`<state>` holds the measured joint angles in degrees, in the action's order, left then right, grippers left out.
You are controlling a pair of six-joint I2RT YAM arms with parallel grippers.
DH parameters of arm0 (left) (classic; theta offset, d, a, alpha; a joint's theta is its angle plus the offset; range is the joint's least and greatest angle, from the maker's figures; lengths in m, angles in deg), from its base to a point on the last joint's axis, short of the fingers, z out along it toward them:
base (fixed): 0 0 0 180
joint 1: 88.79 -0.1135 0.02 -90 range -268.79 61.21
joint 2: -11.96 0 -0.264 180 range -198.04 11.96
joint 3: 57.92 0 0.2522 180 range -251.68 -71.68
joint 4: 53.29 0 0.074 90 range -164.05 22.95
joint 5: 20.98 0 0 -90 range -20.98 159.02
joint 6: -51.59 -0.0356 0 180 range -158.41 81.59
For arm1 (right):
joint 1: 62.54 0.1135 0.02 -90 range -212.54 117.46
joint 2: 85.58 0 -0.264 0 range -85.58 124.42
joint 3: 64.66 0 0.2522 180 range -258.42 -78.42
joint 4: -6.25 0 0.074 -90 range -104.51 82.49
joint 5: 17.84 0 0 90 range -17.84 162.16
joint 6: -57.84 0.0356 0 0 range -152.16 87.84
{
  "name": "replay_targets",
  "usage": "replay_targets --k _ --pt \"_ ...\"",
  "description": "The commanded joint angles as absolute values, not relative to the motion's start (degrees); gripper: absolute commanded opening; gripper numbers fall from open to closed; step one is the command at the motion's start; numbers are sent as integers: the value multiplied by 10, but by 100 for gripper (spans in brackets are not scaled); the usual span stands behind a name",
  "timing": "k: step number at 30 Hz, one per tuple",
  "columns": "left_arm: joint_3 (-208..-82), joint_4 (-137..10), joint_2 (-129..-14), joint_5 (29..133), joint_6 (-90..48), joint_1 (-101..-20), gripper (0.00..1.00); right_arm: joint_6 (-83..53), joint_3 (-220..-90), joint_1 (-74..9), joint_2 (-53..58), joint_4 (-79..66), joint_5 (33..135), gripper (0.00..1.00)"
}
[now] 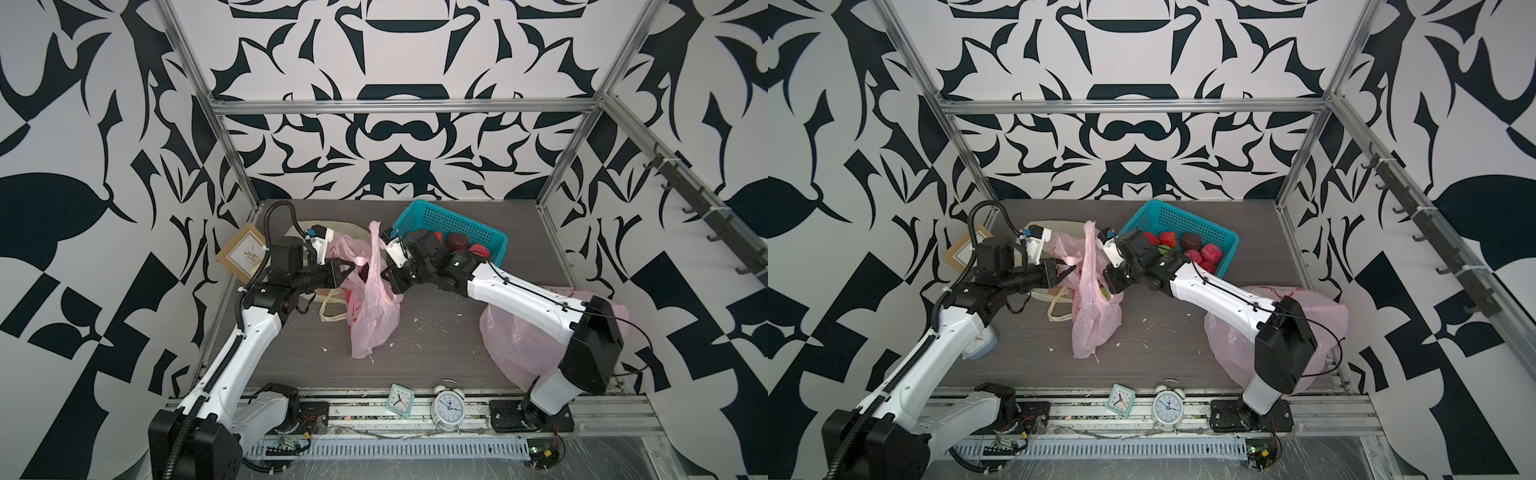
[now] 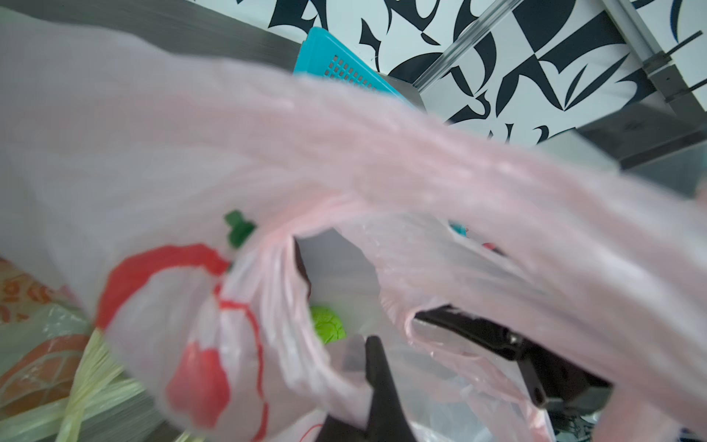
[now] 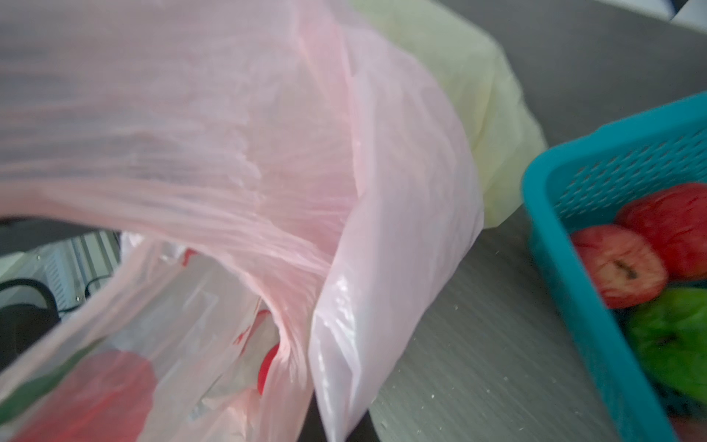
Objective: Untie the knot of a plastic bag & take out the apple
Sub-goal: Untie the plastic bag at the center of the board.
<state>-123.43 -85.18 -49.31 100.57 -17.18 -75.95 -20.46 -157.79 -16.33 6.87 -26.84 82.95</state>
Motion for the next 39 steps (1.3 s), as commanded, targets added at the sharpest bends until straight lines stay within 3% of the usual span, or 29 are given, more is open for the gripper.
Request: replay_targets --k 1,8,14,22,27,28,32,34,39 --pt "-1249 -941 -496 1028 -216 -771 0 -194 -1578 -196 54 -198 806 0" --pt "-1217 -1048 -464 1041 -235 -830 0 -132 -1588 -310 97 -169 970 0" --pt "-1162 -1046 -458 1044 -210 -861 0 -70 -1595 -388 163 -107 1109 0" --pt "-1167 -1100 -461 954 -210 -862 0 -50 -1619 -438 211 -88 1140 0" --pt "-1170 -1102 -459 957 -210 -862 0 -77 -1650 -438 237 -128 1163 0" --pt "-1171 -1100 -459 968 -210 -863 0 -74 -1646 -436 234 -117 1178 6" --pt "-1178 -1088 -451 1005 -209 -862 0 -100 -1613 -421 177 -110 1137 52" --pt "-1181 -1085 -443 1008 -205 -862 0 -106 -1593 -420 142 -109 1089 67" --pt "-1187 -1078 -432 1029 -192 -857 0 -117 -1524 -410 33 -102 930 73"
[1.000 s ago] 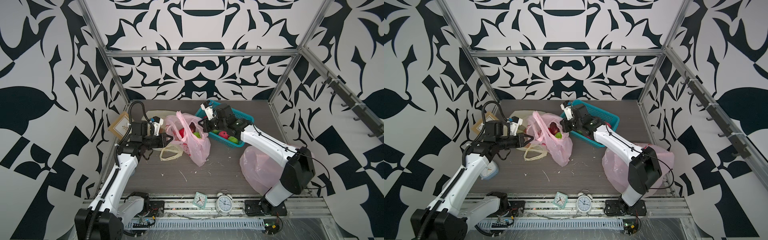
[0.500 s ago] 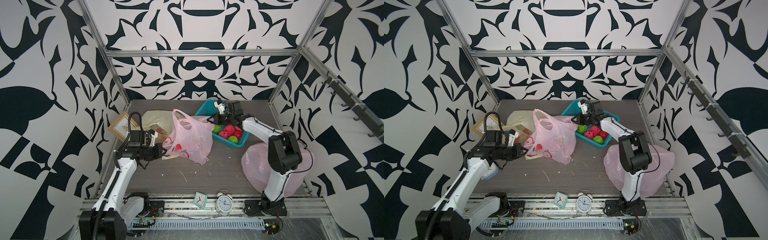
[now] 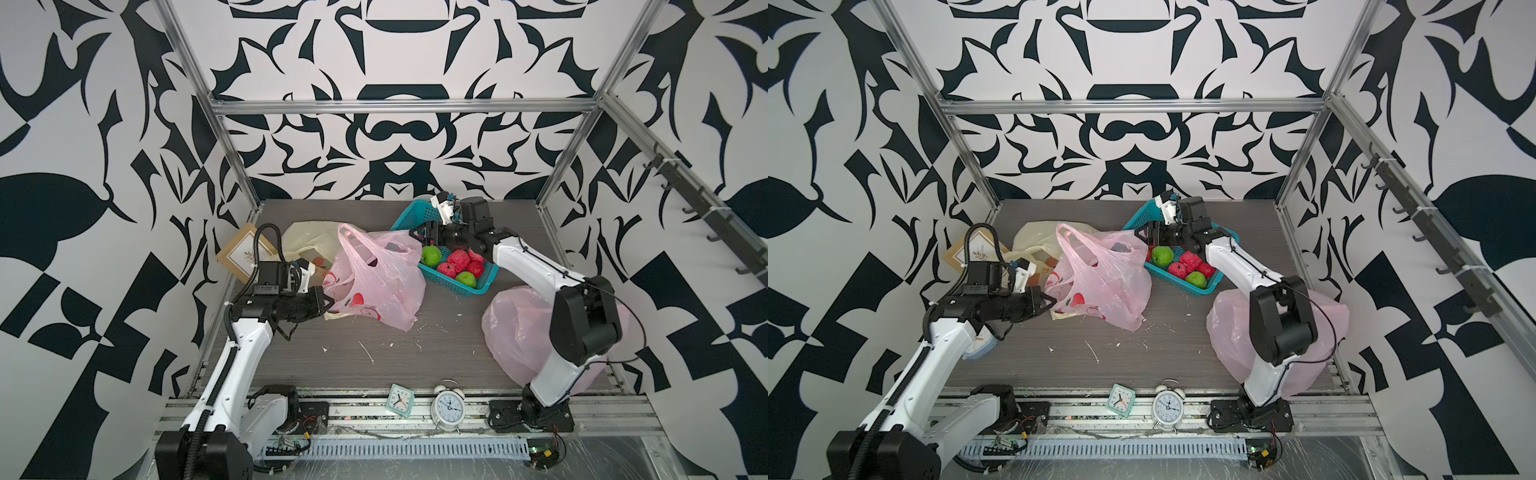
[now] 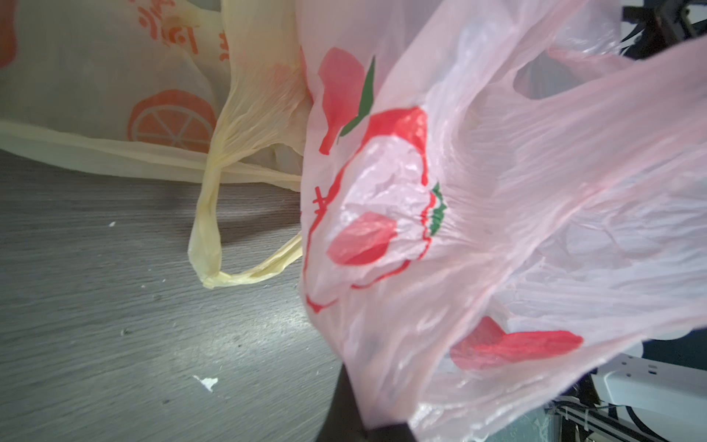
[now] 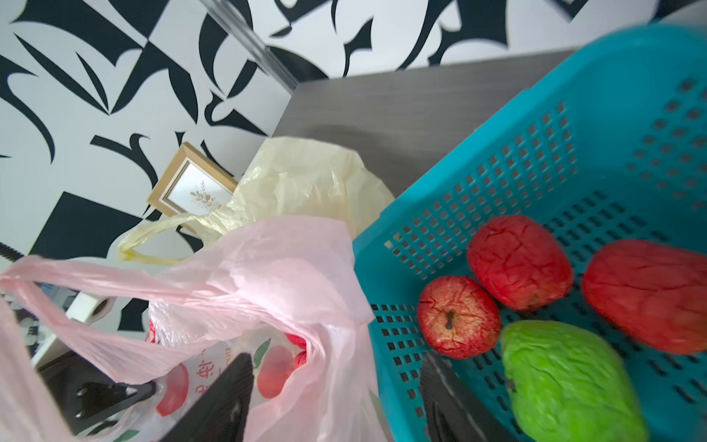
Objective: Untie the knot of a plastic bag & take out the apple
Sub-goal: Untie the plastic bag at the center of the board.
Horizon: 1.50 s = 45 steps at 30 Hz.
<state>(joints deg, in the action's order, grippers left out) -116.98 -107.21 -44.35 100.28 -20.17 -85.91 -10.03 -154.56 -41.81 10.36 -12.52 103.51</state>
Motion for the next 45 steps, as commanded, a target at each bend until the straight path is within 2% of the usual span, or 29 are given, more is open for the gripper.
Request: replay_targets --k 1,6,10,12,30,31,33,34,35,36,37,45 --pt "-1186 -1073 -429 1028 -187 -853 0 -118 -1508 -396 8 -106 896 73" --pt "-1186 -1045 -429 1011 -168 -824 0 -122 -1438 -255 -93 -130 747 77" --pt "-1192 -1030 -454 999 -164 -788 0 -120 -1414 -121 -112 -127 640 79" --pt "-1191 -1019 -467 999 -160 -774 0 -148 -1424 -81 -99 -129 585 79" --pt "-1177 -971 -504 1003 -137 -730 0 -270 -1580 -64 39 -101 587 71" --pt "-1178 -971 -503 1003 -137 -730 0 -274 -1585 -64 46 -101 582 69" --pt "-1186 -974 -500 998 -140 -730 4 -283 -1598 -64 60 -106 581 55" --pt "-1191 -980 -497 990 -142 -730 6 -284 -1603 -64 64 -112 581 45" --pt "-1199 -987 -494 984 -143 -730 8 -284 -1605 -64 65 -116 582 30" --pt "-1209 -996 -493 973 -147 -730 11 -284 -1602 -63 62 -117 578 7" --pt "-1219 -1005 -491 961 -151 -730 12 -279 -1594 -64 57 -113 570 0" --pt "-1334 -1048 -491 898 -180 -730 30 -236 -1509 -64 -43 -126 578 0"
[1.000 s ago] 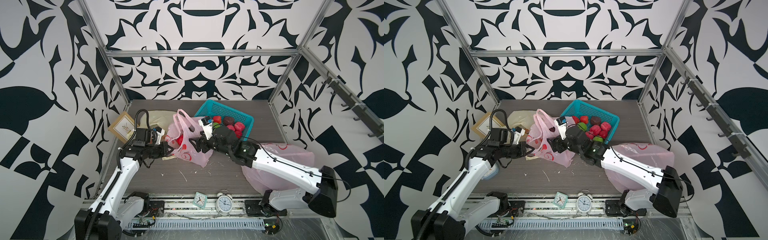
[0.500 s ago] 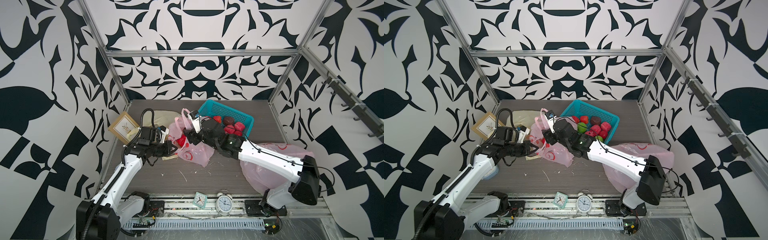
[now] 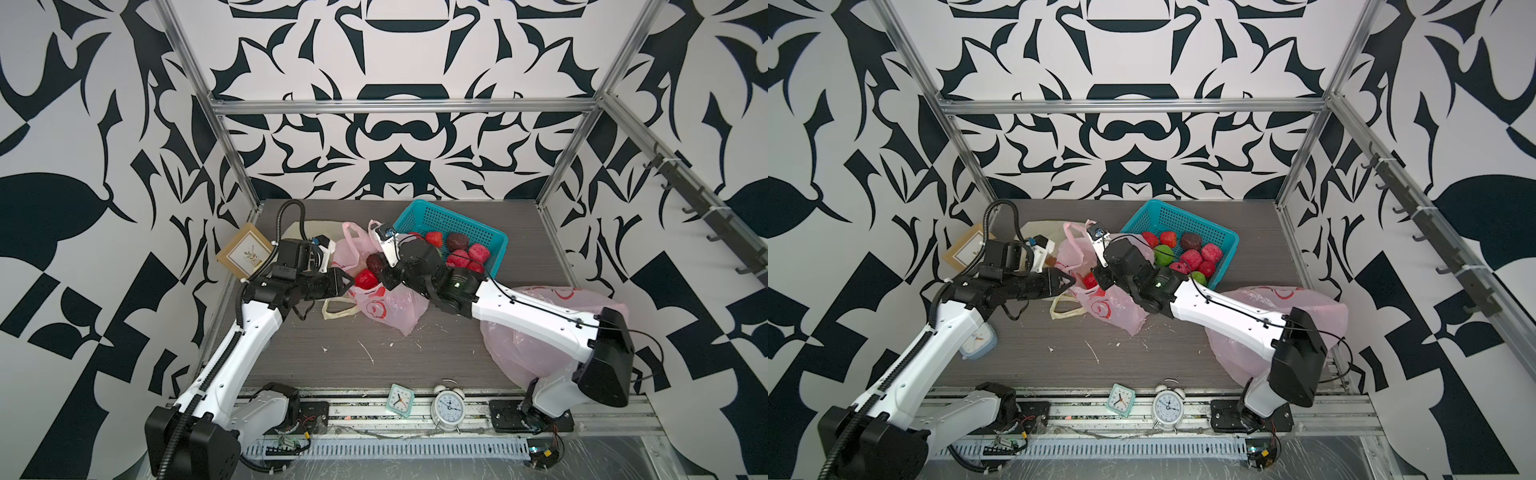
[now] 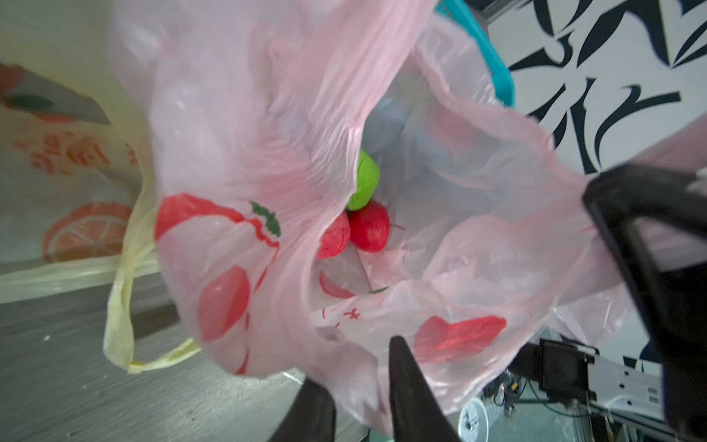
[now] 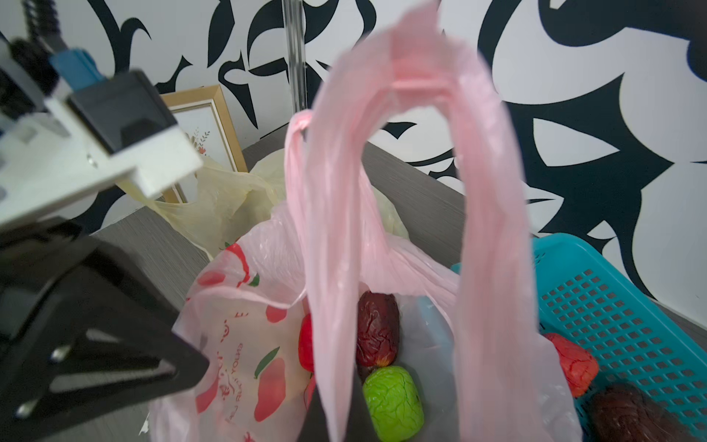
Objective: Untie the knot of a plastic bag & take out the apple
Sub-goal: Untie the plastic bag at the center of the board.
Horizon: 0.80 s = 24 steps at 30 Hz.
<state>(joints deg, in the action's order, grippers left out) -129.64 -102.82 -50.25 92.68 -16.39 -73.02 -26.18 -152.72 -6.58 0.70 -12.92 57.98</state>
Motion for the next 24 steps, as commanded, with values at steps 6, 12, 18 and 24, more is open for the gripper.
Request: replay_targets --k 6,12,18,24 --pt "-1372 -1002 -488 866 -187 -730 39 -184 -1454 -61 -82 -132 605 0" --pt "-1398 -981 -523 844 -210 -730 48 -160 -1415 -45 -91 -117 645 0" --pt "-1409 -944 -567 864 -217 -730 50 -154 -1405 -36 -90 -115 643 0" --pt "-1402 -882 -591 921 -206 -730 50 -157 -1406 -35 -88 -116 637 0"
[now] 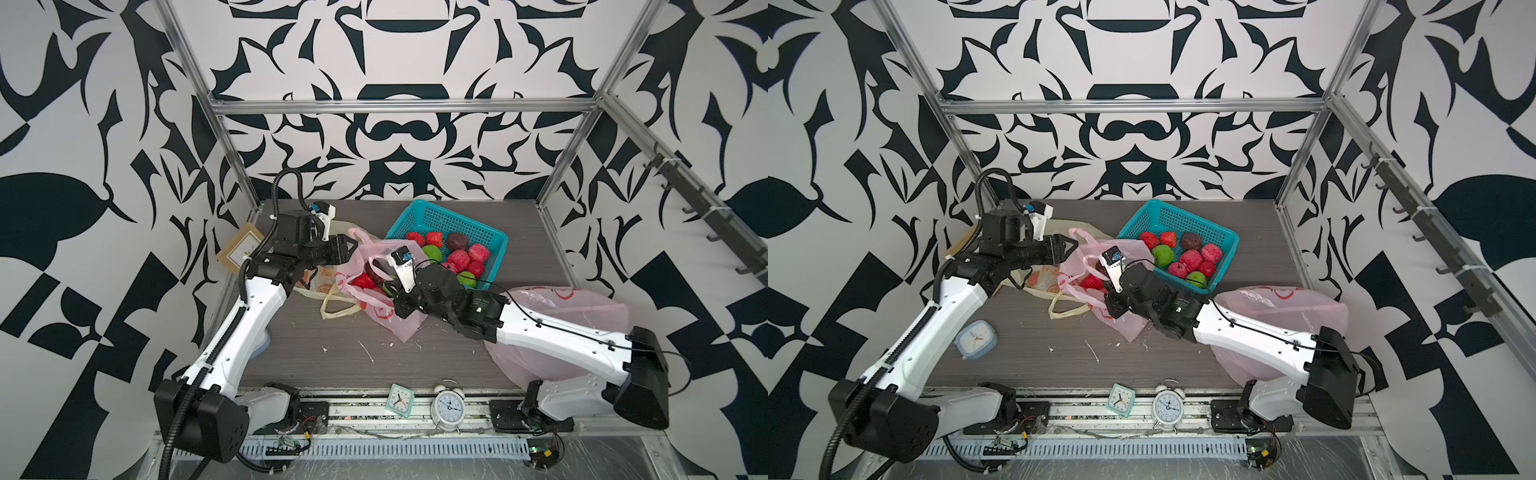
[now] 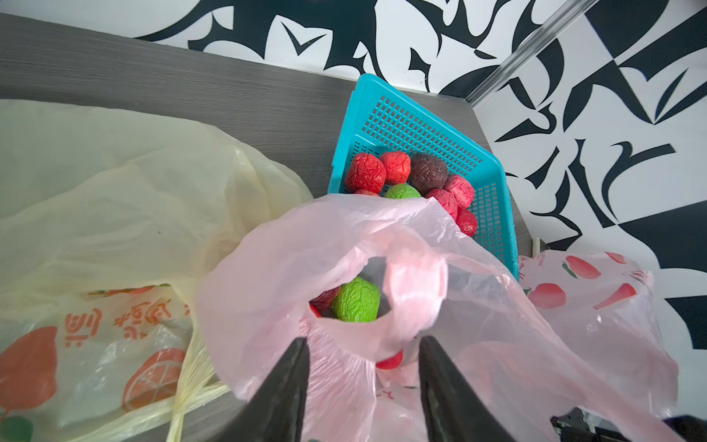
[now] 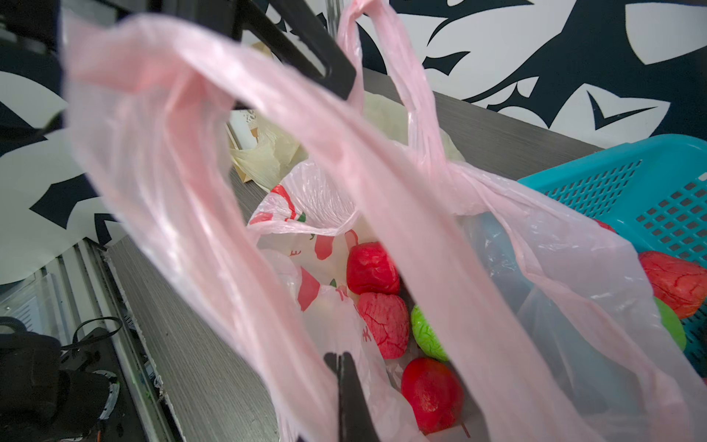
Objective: Untie the knot of a plastic bag & take out the apple
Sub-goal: Untie the plastic bag at the center of the board.
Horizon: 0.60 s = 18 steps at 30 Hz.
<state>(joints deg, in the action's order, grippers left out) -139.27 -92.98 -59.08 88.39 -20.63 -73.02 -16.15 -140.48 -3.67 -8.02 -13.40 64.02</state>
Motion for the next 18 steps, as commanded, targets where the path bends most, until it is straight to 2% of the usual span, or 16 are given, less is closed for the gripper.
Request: replay_targets --k 1,3,5,8,14,17,18 --pt "-1398 -870 -592 927 -204 -730 50 -157 -1407 -35 -87 -116 637 0" --pt "-1396 -851 -596 941 -201 -730 49 -157 -1409 -35 -83 -116 637 0" --pt "-1389 -826 -602 952 -199 -730 42 -157 -1411 -35 -79 -116 637 0" --pt "-1390 -809 -632 956 -189 -730 0 -163 -1416 -35 -78 -115 629 0" --pt "-1410 -826 -636 887 -170 -759 0 -239 -1466 -42 -83 -122 583 0" --pt "-1414 -817 -615 872 -159 -804 0 -270 -1514 -68 -68 -122 605 0" --pt "-1416 -816 -601 867 -157 -823 0 -274 -1530 -82 -62 -122 641 0"
